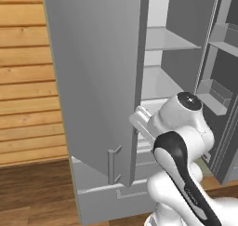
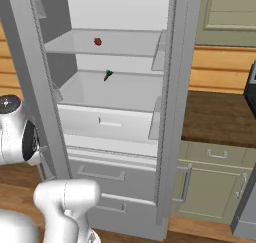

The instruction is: Take the strawberry from the fridge and place it on top of the pancake, located on the dining counter.

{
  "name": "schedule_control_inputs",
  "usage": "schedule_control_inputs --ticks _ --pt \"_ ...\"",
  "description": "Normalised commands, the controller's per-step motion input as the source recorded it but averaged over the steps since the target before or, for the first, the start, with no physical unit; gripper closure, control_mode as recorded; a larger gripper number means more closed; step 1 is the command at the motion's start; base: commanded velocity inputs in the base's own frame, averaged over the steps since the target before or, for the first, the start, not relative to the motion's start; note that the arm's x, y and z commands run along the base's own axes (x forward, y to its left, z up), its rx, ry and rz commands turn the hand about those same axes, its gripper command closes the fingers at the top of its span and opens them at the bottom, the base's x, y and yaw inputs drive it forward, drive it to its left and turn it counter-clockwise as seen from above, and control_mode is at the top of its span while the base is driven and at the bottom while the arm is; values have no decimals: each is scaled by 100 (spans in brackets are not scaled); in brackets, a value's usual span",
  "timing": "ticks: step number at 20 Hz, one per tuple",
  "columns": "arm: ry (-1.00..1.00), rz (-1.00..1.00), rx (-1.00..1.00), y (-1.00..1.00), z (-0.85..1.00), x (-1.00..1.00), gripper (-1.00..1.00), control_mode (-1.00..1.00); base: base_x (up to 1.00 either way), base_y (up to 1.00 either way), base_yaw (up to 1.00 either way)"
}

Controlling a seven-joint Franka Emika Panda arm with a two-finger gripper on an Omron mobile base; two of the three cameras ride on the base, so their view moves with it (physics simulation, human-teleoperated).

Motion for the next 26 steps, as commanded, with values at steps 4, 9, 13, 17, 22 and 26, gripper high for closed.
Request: schedule_control_inputs --ticks 4,9,13,17,22,26 --pt "3 3 65 -89 48 7 -100 -100 0 0 0" --pt "10 14 51 -34 17 78 -100 -100 0 0 0" --pt "13 19 32 -1 0 100 -100 -100 0 0 0" --pt "9 20 9 15 -17 83 -100 -100 0 0 0" --pt "1 17 0 45 -24 54 -100 -100 0 0 0" --pt "2 9 0 48 -24 24 -100 -100 0 0 0"
